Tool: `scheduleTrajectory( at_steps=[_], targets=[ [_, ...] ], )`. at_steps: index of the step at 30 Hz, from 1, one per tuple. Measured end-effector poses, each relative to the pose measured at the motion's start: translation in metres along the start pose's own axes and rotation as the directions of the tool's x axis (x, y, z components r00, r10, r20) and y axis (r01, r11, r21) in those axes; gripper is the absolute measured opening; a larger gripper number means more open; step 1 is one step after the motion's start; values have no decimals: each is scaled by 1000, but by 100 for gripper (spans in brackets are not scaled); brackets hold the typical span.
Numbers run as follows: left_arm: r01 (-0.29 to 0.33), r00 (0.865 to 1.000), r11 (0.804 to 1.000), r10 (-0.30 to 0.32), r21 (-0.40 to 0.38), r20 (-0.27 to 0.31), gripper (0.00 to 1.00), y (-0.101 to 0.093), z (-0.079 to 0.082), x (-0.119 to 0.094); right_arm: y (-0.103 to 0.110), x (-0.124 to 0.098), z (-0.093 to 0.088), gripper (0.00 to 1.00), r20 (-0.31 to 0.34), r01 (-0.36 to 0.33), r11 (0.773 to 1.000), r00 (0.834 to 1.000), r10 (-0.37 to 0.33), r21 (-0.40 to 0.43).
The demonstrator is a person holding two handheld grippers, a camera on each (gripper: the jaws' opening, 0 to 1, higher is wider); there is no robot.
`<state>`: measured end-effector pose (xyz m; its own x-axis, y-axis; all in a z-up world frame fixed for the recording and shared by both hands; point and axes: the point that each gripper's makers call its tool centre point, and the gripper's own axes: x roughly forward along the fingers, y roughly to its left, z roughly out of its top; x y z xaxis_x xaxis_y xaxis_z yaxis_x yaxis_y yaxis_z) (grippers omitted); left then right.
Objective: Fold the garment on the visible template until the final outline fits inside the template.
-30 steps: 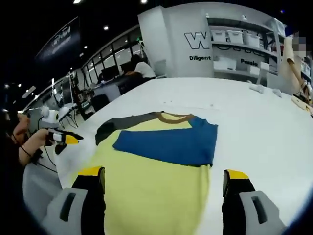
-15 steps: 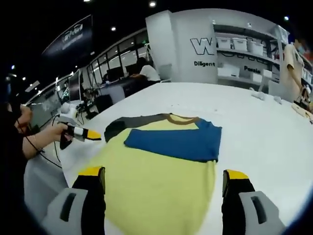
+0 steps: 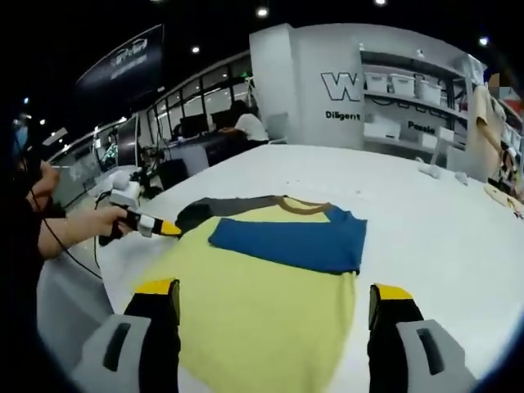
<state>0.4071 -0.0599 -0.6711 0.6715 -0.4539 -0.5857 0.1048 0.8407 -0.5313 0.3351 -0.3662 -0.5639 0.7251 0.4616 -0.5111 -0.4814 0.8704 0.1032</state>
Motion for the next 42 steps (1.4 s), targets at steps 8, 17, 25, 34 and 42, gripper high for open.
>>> scheduleTrajectory(
  at_steps=[8,17,25,34,42],
  targets=[
    [-33,999,999,33,32,7,0,7,1,-3,-3,-2,-5,91,-8,17,1000,1000,-17,-3],
    [-32,999,999,32,25,20,0,6,7,-4,-2,-3,-7,90,-21,23,1000,1000,-23,-13],
    [-45,998,995,41,84,49,0,9,19,-20,-1,-4,-9,89,-32,28,999,999,-29,-15],
    [-104,993,981,94,166,65,0,32,38,-46,3,-4,-11,90,-43,19,1000,999,-20,-14],
    [-185,983,951,179,248,48,0,62,42,-67,5,-5,-12,90,-52,21,1000,998,-21,-12]
  ],
)
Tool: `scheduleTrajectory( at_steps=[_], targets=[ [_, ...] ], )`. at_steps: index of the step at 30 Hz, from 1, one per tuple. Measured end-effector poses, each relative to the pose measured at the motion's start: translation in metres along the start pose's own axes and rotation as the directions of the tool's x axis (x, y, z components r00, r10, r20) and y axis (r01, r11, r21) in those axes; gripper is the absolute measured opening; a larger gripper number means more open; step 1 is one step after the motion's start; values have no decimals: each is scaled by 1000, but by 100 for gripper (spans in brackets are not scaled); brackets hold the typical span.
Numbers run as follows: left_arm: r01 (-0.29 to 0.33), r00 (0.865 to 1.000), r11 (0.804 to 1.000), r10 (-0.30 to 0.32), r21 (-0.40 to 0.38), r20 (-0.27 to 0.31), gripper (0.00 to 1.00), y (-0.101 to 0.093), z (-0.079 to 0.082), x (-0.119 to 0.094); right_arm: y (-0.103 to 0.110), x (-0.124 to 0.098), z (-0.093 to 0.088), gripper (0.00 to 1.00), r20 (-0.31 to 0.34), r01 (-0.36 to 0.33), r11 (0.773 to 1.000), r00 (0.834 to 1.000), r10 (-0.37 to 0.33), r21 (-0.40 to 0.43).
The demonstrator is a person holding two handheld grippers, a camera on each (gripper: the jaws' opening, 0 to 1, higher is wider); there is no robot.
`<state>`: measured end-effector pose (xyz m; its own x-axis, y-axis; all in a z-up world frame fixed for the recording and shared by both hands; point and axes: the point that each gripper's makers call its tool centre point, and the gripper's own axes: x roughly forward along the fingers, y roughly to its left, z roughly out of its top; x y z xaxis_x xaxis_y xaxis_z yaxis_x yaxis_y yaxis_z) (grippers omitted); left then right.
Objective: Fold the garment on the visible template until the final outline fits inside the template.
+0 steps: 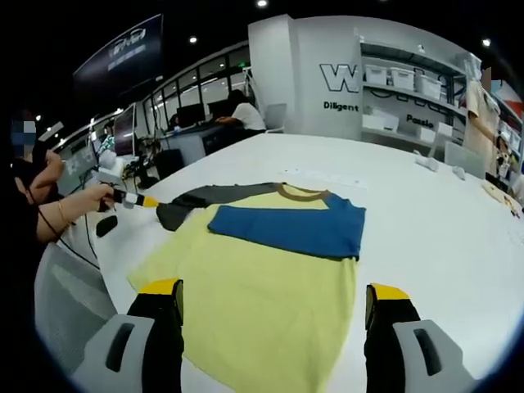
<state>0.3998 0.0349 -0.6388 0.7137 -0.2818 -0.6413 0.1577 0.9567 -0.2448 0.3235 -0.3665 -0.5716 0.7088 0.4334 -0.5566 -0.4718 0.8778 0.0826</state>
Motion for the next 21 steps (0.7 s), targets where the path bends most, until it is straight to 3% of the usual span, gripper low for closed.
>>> scheduleTrajectory(
  at_steps=[10,16,21],
  targets=[
    [-129,991,986,133,109,-31,0,34,-3,-8,1,-2,-4,90,-14,4,1000,1000,-4,6],
    [-199,977,974,205,109,-50,0,52,-5,-9,-1,-2,-6,90,-18,10,1000,1000,-9,14],
    [-223,971,969,230,108,-61,0,60,-8,-10,-4,-3,-8,90,-26,19,1000,999,-19,18]
  ],
)
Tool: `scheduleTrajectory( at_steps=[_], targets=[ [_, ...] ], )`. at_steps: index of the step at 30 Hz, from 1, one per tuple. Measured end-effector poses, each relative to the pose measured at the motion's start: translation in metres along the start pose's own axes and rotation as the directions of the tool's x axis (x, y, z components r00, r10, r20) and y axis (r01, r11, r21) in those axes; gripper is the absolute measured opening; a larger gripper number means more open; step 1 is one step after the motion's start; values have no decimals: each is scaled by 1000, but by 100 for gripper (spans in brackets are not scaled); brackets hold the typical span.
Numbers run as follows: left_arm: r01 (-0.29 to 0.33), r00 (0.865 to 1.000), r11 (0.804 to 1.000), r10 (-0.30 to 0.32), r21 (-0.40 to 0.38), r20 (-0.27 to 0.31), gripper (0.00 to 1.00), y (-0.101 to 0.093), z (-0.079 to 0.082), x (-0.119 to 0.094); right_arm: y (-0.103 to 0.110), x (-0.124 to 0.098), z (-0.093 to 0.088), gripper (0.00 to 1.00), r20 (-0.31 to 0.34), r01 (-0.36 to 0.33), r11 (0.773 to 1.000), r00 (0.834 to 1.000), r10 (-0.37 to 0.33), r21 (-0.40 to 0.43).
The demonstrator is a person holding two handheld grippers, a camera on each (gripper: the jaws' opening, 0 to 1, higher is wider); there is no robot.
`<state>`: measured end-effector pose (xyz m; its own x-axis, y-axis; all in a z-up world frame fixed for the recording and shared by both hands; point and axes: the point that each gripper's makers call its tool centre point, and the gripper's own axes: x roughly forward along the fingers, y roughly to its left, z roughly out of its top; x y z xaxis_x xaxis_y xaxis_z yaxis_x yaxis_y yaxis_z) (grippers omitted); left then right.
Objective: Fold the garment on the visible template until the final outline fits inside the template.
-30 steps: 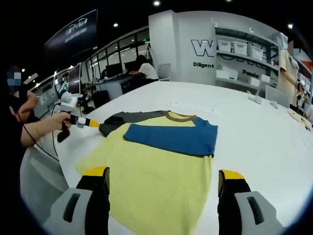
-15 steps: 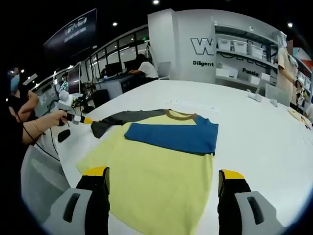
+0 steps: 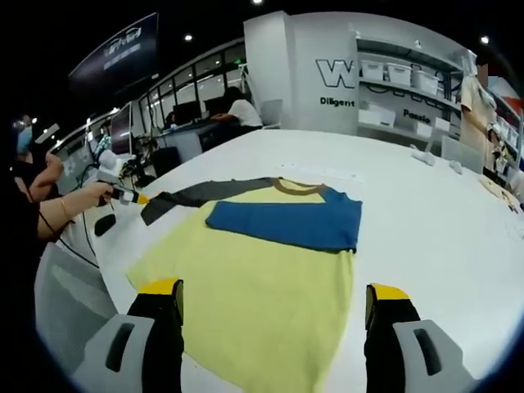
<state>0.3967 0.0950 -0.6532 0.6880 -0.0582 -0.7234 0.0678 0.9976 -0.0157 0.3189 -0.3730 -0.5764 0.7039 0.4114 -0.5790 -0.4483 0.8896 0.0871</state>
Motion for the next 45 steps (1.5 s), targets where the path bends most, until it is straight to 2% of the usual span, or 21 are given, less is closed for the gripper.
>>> scheduleTrajectory(
  at_steps=[6,12,14,15,17,20,23,27,33,36,39,45],
  targets=[
    [-60,997,998,60,10,-39,0,13,-11,4,0,0,-1,90,-4,2,1000,1000,-2,6],
    [-59,998,998,60,14,-34,1,13,-13,6,-1,1,-2,91,-8,5,1000,1000,-5,10],
    [-48,999,998,49,40,-3,7,11,-7,4,-1,1,-2,91,-8,7,1000,1000,-6,12],
    [-34,999,996,31,87,32,11,8,0,5,-1,1,-2,91,-10,6,1000,1000,-6,9],
    [-41,998,990,35,132,45,16,6,5,5,-1,1,-3,91,-15,7,1000,1000,-7,8],
    [-27,998,990,18,140,67,20,2,11,8,-1,2,-3,91,-14,7,1000,1000,-7,10],
    [-21,995,980,1,195,97,23,-2,20,13,-1,1,-3,91,-16,7,1000,1000,-7,8],
    [-19,995,969,-5,245,95,28,-5,24,22,-4,-1,-3,92,-15,16,1000,1000,-16,12],
    [-34,995,964,7,264,102,25,-2,29,31,-7,-2,-4,92,-16,29,999,999,-29,18],
    [-48,995,952,20,302,94,18,-3,28,35,-9,-2,-6,90,-19,40,999,999,-39,22],
    [-19,996,965,-4,263,88,14,-8,25,37,-10,-2,-7,90,-19,44,999,999,-43,32],
    [-24,996,965,0,263,92,11,-9,24,39,-12,-3,-8,89,-31,52,999,998,-52,11]
  ],
)
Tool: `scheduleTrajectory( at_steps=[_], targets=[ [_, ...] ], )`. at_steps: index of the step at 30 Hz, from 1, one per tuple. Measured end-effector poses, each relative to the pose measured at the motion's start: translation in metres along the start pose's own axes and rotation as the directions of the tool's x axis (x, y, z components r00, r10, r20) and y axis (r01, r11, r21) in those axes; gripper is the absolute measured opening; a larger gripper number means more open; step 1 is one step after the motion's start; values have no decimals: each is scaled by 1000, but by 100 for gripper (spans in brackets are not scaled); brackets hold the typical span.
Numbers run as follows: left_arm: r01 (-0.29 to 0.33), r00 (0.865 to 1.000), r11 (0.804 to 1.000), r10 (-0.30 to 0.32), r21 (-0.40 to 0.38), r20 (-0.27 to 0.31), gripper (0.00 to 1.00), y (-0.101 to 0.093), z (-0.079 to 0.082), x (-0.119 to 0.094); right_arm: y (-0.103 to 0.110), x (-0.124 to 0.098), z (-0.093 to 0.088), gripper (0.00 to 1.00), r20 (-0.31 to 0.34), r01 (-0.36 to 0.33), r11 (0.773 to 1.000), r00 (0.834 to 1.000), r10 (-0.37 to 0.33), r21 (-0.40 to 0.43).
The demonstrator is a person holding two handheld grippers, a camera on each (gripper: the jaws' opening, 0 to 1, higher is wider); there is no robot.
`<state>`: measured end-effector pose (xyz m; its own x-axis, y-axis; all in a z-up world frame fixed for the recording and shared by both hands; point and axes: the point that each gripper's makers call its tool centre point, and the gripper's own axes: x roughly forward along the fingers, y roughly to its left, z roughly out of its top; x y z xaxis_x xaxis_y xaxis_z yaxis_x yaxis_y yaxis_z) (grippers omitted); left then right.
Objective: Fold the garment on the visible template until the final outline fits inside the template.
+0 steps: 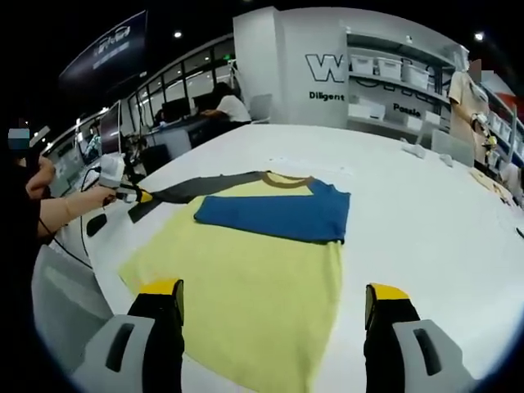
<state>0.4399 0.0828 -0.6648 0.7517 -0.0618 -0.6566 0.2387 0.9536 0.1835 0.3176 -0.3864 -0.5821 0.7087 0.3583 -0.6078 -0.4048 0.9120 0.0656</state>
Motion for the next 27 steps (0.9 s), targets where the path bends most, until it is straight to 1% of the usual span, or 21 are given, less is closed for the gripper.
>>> scheduleTrajectory(
  at_steps=[2,5,9,12,14,16,21,27],
  targets=[
    [-7,1000,1000,7,-2,1,6,2,0,0,2,-1,-1,90,3,-5,1000,1000,5,4],
    [-11,1000,999,12,-35,21,1,4,4,0,6,-1,-3,95,1,-25,999,1000,25,25],
    [-11,999,999,12,-54,30,0,3,7,0,7,-2,-7,97,-4,-30,999,1000,30,20],
    [-4,999,994,8,-106,38,0,3,7,-1,10,-4,-6,99,12,-39,999,999,39,30],
    [-7,999,995,11,-103,38,0,3,8,-1,10,-5,-7,99,11,-37,999,999,37,28],
    [-9,999,995,14,-100,47,0,2,11,-3,9,-5,-10,99,6,-32,999,999,31,26],
    [-5,997,995,12,-98,70,0,-2,23,-8,9,-7,-13,99,4,-29,999,1000,28,31],
    [1,992,996,11,-91,129,0,-9,52,-16,9,-9,-13,99,1,-26,999,1000,26,28]
  ],
)
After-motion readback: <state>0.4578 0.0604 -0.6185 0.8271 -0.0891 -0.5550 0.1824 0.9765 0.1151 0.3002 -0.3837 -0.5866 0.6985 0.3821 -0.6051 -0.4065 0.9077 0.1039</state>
